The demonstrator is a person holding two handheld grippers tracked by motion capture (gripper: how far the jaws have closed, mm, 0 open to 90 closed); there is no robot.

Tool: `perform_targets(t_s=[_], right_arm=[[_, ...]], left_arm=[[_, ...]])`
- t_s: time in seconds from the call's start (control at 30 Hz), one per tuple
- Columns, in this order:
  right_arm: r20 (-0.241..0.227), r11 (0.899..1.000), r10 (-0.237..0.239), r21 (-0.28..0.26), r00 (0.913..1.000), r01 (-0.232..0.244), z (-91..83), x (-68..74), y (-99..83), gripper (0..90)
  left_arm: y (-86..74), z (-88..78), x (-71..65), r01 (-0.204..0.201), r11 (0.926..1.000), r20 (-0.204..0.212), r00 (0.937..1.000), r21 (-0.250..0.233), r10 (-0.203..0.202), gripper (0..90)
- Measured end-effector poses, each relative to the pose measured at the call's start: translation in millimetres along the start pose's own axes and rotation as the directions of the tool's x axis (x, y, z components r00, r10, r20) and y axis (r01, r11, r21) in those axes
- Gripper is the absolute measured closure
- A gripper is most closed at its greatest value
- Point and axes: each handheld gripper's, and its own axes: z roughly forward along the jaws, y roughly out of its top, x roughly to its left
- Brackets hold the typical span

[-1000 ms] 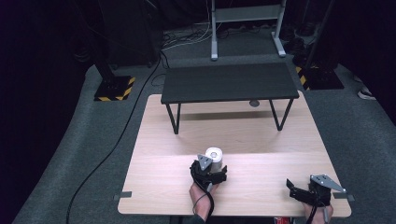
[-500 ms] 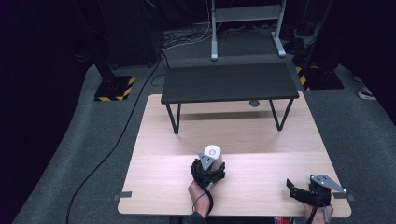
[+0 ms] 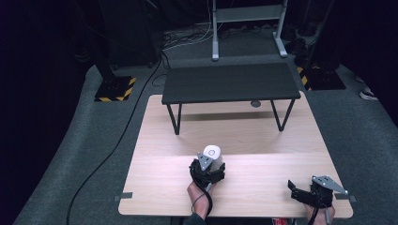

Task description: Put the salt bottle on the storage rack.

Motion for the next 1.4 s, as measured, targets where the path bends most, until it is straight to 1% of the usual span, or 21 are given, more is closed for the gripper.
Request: perform_targets(t_s=[0.23, 0.3, 0.63, 0.7, 0.9, 1.1, 1.13, 1.23, 1.33, 1.37, 1.4], right_arm=[[-0.003, 1.0, 0.001, -0.003, 1.0, -0.001, -0.3, -0.6, -0.6, 0.0], [-0.006, 1.0, 0.002, -0.003, 1.0, -0.002, -0.4, -1.3, -0.7, 0.0], [-0.008, 1.0, 0.0, -0.008, 1.0, 0.0, -0.7, -1.6, -1.5, 0.0], [-0.007, 1.0, 0.002, -0.01, 1.0, -0.002, -0.8, -1.5, -1.9, 0.0], [-0.007, 1.0, -0.002, -0.009, 1.0, 0.002, -0.8, -1.3, -1.8, 0.0], [-0.007, 1.0, -0.002, -0.008, 1.0, 0.002, -0.7, -1.4, -1.6, 0.0], [-0.006, 1.0, -0.001, -0.008, 1.0, 0.001, -0.7, -1.3, -1.7, 0.0], [-0.007, 1.0, -0.002, -0.007, 1.0, 0.002, -0.6, -1.3, -1.5, 0.0], [-0.007, 1.0, -0.001, -0.003, 1.0, 0.001, -0.3, -1.3, -0.8, 0.0], [-0.009, 1.0, -0.002, -0.003, 1.0, 0.002, -0.2, -1.7, -0.7, 0.0], [-0.009, 1.0, -0.002, -0.003, 1.0, 0.002, -0.2, -1.7, -0.7, 0.0]], left_arm=[[4.6, -3.5, 0.5, -0.013, 0.9999, 0.009, 0.9999, 0.0, 0.013, 29.1], [8.3, -5.0, 0.3, -0.025, 0.9997, 0.014, 0.9996, 0.004, 0.025, 29.1], [18.9, -7.8, 2.2, -0.038, 0.9993, 0.033, 0.9987, -0.003, 0.038, 29.0], [21.0, -7.6, 3.4, -0.042, 0.9991, 0.036, 0.9985, -0.002, 0.042, 29.1], [27.6, -5.8, 8.1, -0.036, 0.9993, 0.048, 0.9982, 0.002, 0.036, 29.1], [36.0, -4.9, 10.4, -0.05, 0.9987, 0.06, 0.9969, 0.007, 0.049, 29.1], [40.3, -4.5, 11.5, -0.053, 0.9986, 0.067, 0.9964, 0.004, 0.053, 29.1], [42.6, -4.1, 12.1, -0.057, 0.9984, 0.07, 0.9959, 0.0, 0.057, 29.1], [49.8, -2.6, 15.0, -0.057, 0.9984, 0.087, 0.9946, 0.003, 0.056, 29.1], [53.2, -1.6, 16.2, -0.063, 0.998, 0.094, 0.9936, 0.007, 0.063, 29.1], [53.2, -1.6, 16.2, -0.063, 0.998, 0.094, 0.9936, 0.007, 0.063, 29.1]])
